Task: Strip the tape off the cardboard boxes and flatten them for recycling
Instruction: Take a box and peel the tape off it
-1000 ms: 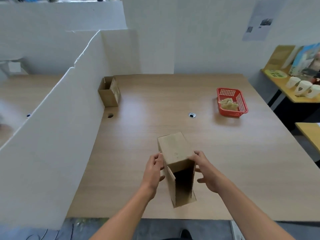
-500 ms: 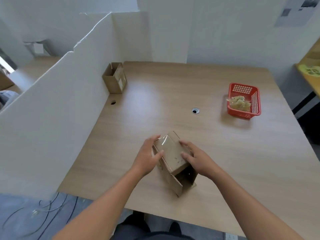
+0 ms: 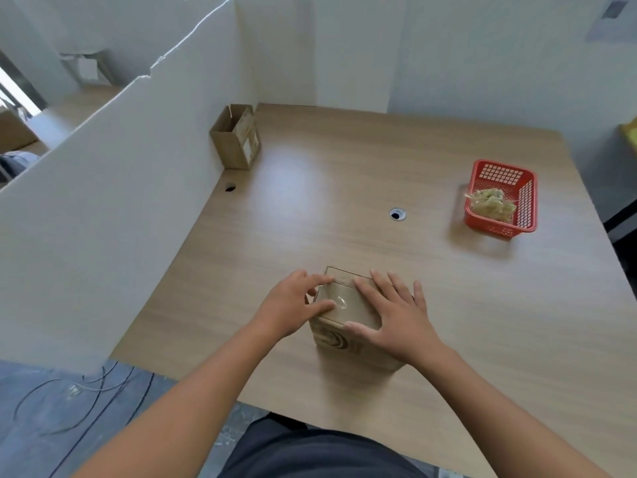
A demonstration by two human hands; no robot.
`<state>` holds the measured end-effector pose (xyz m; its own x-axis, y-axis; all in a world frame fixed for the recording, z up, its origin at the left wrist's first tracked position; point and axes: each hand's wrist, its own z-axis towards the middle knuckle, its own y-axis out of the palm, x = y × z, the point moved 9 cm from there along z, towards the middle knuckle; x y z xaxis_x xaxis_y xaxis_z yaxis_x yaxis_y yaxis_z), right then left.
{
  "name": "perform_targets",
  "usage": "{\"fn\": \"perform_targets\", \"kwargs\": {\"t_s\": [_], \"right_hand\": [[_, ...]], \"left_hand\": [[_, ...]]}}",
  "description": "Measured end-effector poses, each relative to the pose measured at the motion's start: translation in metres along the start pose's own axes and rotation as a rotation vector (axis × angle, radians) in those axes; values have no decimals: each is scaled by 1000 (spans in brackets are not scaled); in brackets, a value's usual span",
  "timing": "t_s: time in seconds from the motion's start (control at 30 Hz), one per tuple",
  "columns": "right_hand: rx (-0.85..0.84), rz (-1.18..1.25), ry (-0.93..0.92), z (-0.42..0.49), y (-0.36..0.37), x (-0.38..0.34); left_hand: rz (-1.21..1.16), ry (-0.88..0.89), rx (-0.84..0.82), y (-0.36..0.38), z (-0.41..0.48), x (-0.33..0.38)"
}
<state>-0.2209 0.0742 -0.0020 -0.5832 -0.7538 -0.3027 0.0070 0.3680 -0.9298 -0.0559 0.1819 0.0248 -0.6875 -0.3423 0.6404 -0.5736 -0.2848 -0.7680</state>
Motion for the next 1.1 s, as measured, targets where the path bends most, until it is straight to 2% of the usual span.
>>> {"fn": "perform_targets", "kwargs": {"t_s": [0.07,0.13,0.17,0.23,0.3,0.33,0.4,0.47,0.53,0.6,0.73,0.8,0.93,1.0,1.1], "right_hand": [[-3,2,-17,5,-1,2],[0,22,-27,8,-1,4],[0,37,-28,9,-1,5],[-3,53,-24,9,1,8],[7,59,-18,7,2,8],[16,65,-14,6,3,7],[28,80,-6,6,3,6],[30,91,3,5,2,7],[24,96,16,5,2,7],[34,97,23,4,-1,5],[29,57,57,3,0,-1],[27,14,85,2,0,-7],[24,-116,80,7,2,-28],[20,-123,49,12,3,-39],[0,-110,54,17,5,-45]], "left_hand": [[88,237,127,-11,0,21],[149,506,169,-10,-3,44],[140,595,152,-7,-4,51],[117,646,122,-2,-2,53],[86,537,154,2,2,46],[15,415,199,2,5,39],[-322,37,310,-2,9,12],[-761,-257,319,10,6,-11],[-1002,-310,277,23,0,-14],[-1145,-322,251,28,-5,-14],[-1439,-519,394,37,-11,-30],[-1486,-644,425,44,-13,-38],[-1422,-757,422,48,-20,-52],[-1360,-747,402,43,-22,-57],[-1052,-628,306,35,-23,-57]]}}
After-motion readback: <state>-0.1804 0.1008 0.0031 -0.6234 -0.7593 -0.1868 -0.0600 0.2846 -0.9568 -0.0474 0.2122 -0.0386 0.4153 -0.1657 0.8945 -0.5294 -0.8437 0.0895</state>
